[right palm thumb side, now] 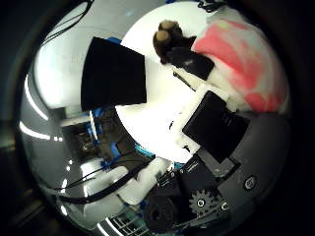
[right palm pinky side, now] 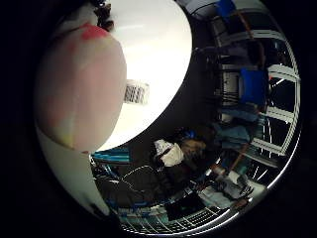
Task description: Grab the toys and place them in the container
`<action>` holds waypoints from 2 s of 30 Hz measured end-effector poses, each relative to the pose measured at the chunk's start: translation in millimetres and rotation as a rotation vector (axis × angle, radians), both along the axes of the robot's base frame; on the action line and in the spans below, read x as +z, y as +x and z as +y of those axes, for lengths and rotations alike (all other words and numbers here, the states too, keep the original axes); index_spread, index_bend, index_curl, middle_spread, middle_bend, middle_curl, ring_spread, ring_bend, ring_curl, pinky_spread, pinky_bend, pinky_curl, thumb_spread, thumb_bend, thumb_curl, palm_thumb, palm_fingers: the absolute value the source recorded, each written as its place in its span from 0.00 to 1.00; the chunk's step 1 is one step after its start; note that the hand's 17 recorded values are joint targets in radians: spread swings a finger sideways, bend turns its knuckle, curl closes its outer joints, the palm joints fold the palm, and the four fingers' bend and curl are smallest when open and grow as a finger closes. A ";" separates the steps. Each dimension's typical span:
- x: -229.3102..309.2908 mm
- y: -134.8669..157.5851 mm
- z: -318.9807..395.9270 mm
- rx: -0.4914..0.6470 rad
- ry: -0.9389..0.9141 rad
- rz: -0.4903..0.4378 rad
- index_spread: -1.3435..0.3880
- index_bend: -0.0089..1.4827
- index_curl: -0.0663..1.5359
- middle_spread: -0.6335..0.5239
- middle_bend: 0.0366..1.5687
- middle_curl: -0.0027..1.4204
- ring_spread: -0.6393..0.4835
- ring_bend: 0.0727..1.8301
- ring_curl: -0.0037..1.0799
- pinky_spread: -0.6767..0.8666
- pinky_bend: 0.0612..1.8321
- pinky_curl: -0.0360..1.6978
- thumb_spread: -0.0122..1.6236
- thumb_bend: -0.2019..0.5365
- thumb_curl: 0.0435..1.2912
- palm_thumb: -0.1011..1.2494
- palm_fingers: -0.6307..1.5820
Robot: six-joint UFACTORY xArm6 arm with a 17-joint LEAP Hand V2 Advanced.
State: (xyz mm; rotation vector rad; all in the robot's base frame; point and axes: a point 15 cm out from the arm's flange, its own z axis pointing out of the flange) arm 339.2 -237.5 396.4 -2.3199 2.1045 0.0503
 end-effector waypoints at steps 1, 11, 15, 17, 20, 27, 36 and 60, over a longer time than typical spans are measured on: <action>12.0 -2.3 2.0 0.001 -0.006 -0.010 0.66 0.78 0.52 0.43 0.85 0.52 0.37 0.72 0.71 0.31 0.68 0.57 0.72 0.26 0.41 0.84 0.78; 104.6 -3.0 76.0 0.100 -0.009 -0.121 0.66 0.77 0.52 0.43 0.85 0.52 0.37 0.72 0.72 0.30 0.65 0.61 0.73 0.26 0.42 0.84 0.79; 126.7 11.2 120.3 0.137 -0.005 -0.164 0.66 0.77 0.52 0.43 0.85 0.52 0.37 0.72 0.72 0.30 0.64 0.62 0.73 0.26 0.43 0.84 0.79; 130.6 18.8 145.4 0.162 0.004 -0.172 0.66 0.77 0.52 0.43 0.85 0.52 0.37 0.72 0.73 0.30 0.64 0.63 0.73 0.26 0.43 0.84 0.79; 138.2 28.9 189.6 0.210 0.014 -0.192 0.66 0.77 0.52 0.43 0.85 0.52 0.37 0.71 0.73 0.30 0.64 0.63 0.73 0.26 0.43 0.84 0.79; 145.3 47.2 278.9 0.291 0.046 -0.246 0.66 0.76 0.52 0.43 0.86 0.51 0.36 0.71 0.73 0.30 0.63 0.64 0.72 0.26 0.44 0.83 0.79; 142.5 66.5 373.4 0.361 0.096 -0.304 0.66 0.76 0.53 0.44 0.86 0.51 0.36 0.71 0.74 0.29 0.62 0.65 0.71 0.26 0.44 0.84 0.79; 100.3 73.1 416.7 0.399 0.089 -0.199 0.51 0.27 0.36 0.44 0.44 0.31 0.52 0.47 0.44 0.45 0.37 0.44 0.74 0.23 0.26 0.44 0.33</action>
